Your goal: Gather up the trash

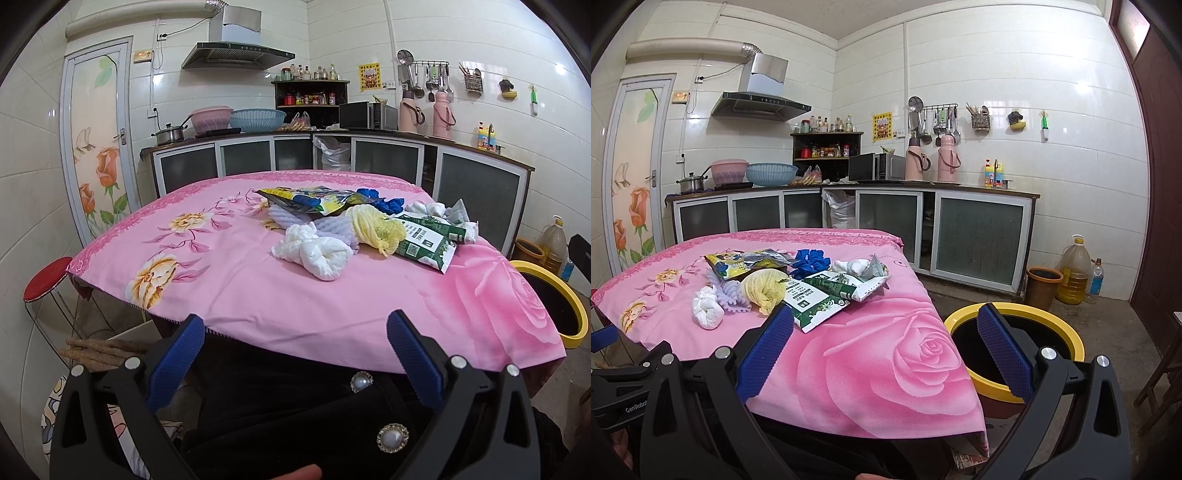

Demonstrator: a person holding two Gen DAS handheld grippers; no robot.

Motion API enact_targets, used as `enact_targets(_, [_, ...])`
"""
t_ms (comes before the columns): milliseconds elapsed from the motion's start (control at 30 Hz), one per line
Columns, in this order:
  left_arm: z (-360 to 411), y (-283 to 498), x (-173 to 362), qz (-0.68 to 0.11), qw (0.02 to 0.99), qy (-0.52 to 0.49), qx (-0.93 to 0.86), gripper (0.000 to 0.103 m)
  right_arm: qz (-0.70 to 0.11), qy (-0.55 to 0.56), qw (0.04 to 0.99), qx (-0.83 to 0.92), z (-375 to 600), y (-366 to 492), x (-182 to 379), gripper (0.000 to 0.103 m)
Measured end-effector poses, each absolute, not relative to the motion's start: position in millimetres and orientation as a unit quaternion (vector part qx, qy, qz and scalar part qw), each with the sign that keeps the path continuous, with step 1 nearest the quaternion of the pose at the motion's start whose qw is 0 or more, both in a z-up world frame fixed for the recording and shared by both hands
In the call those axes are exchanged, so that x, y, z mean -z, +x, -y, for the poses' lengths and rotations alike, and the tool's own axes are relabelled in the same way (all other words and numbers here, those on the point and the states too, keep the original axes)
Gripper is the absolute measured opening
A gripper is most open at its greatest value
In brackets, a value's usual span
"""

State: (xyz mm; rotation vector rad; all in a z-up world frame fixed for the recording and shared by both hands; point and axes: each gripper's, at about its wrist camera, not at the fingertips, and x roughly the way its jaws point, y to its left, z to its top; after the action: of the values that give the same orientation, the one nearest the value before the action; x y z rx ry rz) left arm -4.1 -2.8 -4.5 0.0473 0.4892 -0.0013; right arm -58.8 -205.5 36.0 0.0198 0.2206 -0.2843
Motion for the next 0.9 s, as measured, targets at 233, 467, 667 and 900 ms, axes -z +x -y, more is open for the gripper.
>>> enact_targets(233, [-0.7,-3.6,8.1,-0.244,0.969,0.023,0.000,0.095,-0.110,0.010,0.983,0.143,205.7,-59.3,-36.2,0.095])
enact_targets(467, [-1.7,0.8,9.2,-0.247,0.969,0.023,0.000,0.095,-0.110,0.010,0.984,0.143,206.1,-59.3,-36.0,0.095])
enact_targets(667, [-1.4,1.2,9.1,-0.247,0.969,0.023,-0.001,0.095,-0.110,0.010,0.984,0.143,206.0,-59.7,-36.4,0.095])
enact_targets(900, [-1.6,1.2,9.0,-0.247,0.969,0.023,-0.001,0.095,-0.110,0.010,0.983,0.144,205.3,-59.8,-36.8,0.095])
